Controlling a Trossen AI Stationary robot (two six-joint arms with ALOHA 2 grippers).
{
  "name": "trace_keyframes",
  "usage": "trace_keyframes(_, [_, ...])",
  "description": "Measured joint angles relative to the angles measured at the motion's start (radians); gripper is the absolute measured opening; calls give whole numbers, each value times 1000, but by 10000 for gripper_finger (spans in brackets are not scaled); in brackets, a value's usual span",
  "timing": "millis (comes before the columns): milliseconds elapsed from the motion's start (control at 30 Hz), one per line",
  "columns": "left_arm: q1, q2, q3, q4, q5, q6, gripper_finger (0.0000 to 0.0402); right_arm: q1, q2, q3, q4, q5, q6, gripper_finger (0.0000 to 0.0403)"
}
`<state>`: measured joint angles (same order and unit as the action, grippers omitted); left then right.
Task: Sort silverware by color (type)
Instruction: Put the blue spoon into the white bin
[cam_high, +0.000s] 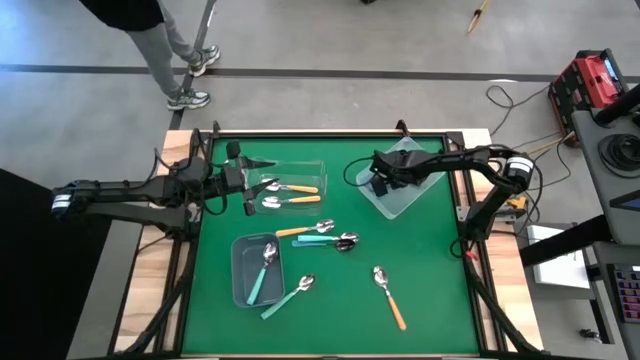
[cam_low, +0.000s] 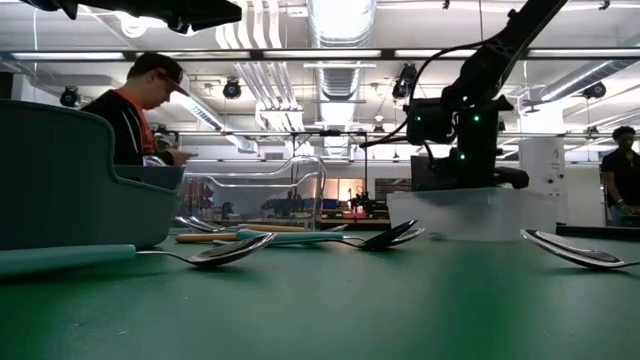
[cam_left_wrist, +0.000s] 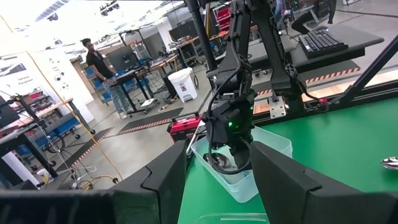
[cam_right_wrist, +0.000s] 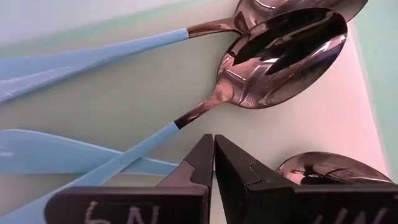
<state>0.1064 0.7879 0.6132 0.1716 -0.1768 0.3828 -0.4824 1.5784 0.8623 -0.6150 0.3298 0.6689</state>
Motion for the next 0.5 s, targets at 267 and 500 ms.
trace_keyframes(267, [0, 0, 0, 0, 0, 0, 162, 0, 0, 37, 1, -12, 15, 9])
trace_keyframes(500, [0, 0, 0, -1, 0, 0, 162, -3, -3, 98, -52, -49, 88, 9])
